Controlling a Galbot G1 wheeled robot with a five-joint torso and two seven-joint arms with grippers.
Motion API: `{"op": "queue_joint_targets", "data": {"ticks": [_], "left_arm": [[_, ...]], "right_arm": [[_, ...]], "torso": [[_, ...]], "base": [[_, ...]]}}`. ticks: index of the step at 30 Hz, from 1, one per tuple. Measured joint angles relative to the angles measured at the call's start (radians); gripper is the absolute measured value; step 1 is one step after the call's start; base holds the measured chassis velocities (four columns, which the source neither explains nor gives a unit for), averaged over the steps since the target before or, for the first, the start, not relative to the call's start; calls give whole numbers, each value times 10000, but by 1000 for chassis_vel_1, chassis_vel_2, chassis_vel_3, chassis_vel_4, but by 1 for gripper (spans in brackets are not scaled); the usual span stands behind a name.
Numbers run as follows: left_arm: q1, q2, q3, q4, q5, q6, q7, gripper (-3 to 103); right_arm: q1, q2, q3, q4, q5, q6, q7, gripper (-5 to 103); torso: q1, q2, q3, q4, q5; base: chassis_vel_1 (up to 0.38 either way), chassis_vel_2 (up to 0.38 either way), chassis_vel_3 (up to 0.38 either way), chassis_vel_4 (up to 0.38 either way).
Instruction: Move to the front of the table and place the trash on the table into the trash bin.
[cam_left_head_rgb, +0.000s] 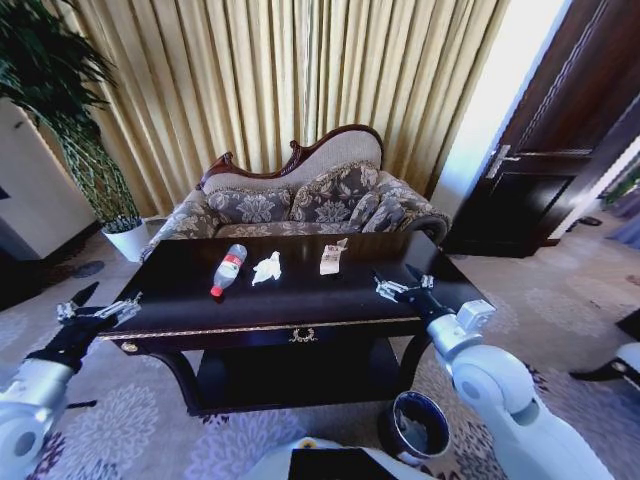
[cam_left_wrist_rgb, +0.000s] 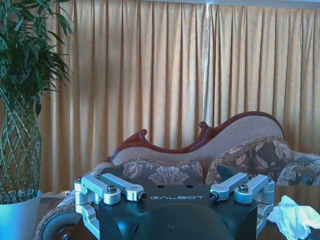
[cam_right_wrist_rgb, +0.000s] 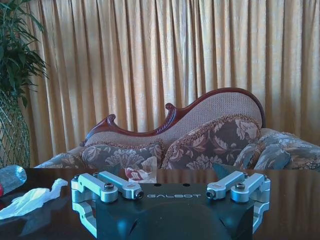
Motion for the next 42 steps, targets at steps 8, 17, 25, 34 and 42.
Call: {"op": "queue_joint_targets", "data": {"ticks": [8,17,25,34,42], "left_arm": [[-80,-20,84,62,-54,-101,64,100],[-48,-252,53,104,-54,-231,100,100],[108,-447,-56,63,-1,-278,211,100],[167,-579,-162,19,13,-337,310,100],[157,-739,-91,-54,187,-363,324,100]], "right_arm": [[413,-383,-91,-640,-255,579,-495,100],[1566,-1403,-1200,-2405,399,931,-1178,100],[3394,-1375,-3154,-3865,228,1293,-1404,100],[4958,-973,-4552,-4794,255,1295,-1385,100],[5987,-710,-5742,-5494,357,1214,-1369,100]], "torso": [[1,0,1,-1,0],[-1,1,0,0,0],[0,0,1,0,-1],[0,0,1,-1,-2],[0,0,1,-1,-2]], "base": [[-77,83,90,-86],[-16,20,15,-13],[0,0,0,0],[0,0,0,0],[0,0,0,0]]}}
